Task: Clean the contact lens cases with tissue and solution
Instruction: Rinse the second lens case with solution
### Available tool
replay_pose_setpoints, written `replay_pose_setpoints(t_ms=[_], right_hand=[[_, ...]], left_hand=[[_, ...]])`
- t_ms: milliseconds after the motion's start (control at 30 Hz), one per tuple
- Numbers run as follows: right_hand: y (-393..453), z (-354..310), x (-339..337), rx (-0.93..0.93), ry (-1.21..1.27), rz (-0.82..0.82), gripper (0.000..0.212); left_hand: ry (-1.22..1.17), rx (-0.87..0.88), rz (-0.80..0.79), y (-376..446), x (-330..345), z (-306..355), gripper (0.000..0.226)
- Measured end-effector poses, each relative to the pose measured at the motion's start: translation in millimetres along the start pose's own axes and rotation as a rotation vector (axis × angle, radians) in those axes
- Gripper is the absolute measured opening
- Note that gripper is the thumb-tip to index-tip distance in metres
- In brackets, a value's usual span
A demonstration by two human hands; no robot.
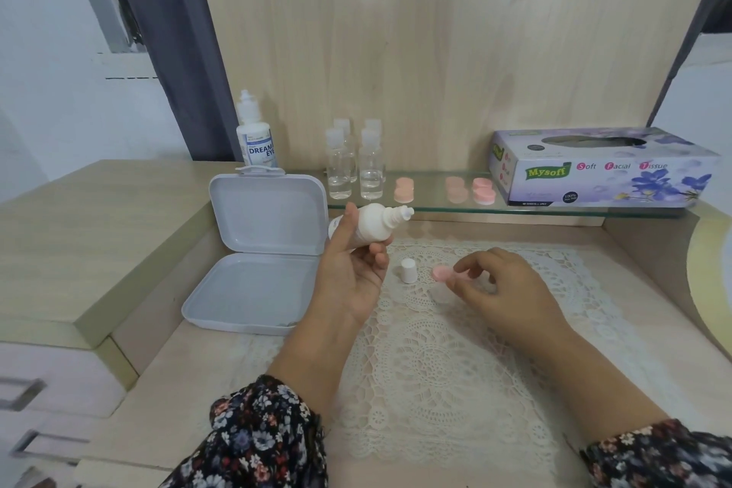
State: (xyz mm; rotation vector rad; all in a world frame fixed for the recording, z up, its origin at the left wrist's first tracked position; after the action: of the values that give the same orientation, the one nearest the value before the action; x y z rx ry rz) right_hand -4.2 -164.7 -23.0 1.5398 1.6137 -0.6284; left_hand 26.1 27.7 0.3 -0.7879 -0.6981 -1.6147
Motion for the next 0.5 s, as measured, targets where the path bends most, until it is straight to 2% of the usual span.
replay_pose_setpoints(t_ms=[167,333,500], right_hand=[[7.2,-10.3,5.1,-0.041,-0.047,0.05,0.02],[26.6,-31.2,12.5,-0.026,-0.224,-0.039,0.04],[42.2,-43.2,29.6,0.042,-0.349,-0.085,0.038]], left_hand=[[-0.005,-0.016,-0.014,-1.2,0.8,-0.7,0.035],[-0.024,-0.029,-0.024,0.2,-0.8,-1.1,0.04],[-0.025,-0.04,-0.01,0.4,-1.8,-1.7,0.04]])
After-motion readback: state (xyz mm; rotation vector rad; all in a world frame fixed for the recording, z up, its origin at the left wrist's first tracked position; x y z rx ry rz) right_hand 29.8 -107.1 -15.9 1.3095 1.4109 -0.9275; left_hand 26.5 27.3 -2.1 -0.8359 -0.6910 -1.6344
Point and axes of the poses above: each hand's wrist, its own y-axis towards the middle knuckle, its own x-axis out of the palm, z = x × y, the point moved 1 cm from there along y, towards the middle knuckle, and after that the axes turned 14 degrees about -z, right-handed, at the moved point
